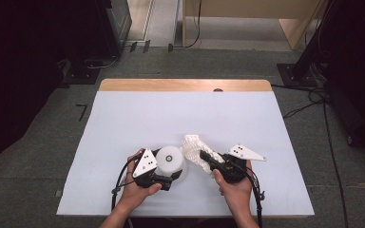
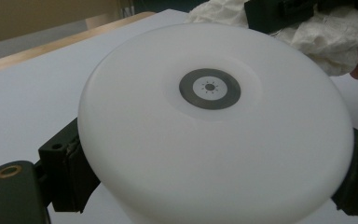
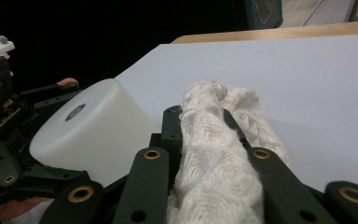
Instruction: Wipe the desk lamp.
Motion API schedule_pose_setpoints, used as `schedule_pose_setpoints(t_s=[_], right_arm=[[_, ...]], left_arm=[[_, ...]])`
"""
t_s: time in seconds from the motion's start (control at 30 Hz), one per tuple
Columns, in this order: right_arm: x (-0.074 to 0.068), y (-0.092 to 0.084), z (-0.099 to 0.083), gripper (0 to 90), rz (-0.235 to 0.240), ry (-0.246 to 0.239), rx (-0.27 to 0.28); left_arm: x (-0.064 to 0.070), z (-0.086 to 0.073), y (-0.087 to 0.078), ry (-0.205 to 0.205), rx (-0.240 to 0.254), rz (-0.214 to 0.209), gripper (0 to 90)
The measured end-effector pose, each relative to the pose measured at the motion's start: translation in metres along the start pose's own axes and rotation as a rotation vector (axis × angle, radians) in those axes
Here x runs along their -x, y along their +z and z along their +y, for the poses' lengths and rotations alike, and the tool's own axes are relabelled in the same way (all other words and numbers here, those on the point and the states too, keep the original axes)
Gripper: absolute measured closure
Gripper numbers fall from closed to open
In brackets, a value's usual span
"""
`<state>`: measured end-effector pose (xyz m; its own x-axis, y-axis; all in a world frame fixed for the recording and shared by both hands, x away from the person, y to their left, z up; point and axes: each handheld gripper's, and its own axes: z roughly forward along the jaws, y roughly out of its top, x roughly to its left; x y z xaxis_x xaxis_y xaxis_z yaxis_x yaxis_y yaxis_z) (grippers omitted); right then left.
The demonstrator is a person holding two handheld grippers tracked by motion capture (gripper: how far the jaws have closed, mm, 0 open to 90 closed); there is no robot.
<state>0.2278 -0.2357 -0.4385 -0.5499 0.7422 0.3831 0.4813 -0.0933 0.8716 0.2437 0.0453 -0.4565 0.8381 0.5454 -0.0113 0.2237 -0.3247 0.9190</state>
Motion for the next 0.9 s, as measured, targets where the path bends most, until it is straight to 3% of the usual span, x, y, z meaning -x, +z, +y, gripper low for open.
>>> schedule_pose_setpoints(t_s=[0.13, 0.53, 0.67, 0.8, 0.9], right_arm=[[0.0, 0.001, 0.001, 77.6, -0.002, -0.013, 0.001], [0.02, -0.003, -0.004, 77.6, -0.082, 0.052, 0.018], [0.015, -0.007, -0.001, 77.6, -0.037, 0.062, 0.059], [-0.004, -0.012, 0.007, 77.5, 0.042, 0.018, 0.12], [-0.015, -0.009, 0.007, 77.6, 0.084, -0.007, 0.117]], left_arm=[[0.001, -0.001, 0.002, 0.006, -0.006, 0.001, 8.5], [-0.004, 0.002, -0.003, -0.002, -0.019, 0.022, 8.5], [-0.002, 0.002, 0.003, -0.002, -0.045, 0.018, 8.5], [0.002, 0.003, 0.008, -0.001, -0.063, 0.03, 8.4], [0.003, 0.003, 0.008, -0.001, -0.064, 0.035, 8.4]])
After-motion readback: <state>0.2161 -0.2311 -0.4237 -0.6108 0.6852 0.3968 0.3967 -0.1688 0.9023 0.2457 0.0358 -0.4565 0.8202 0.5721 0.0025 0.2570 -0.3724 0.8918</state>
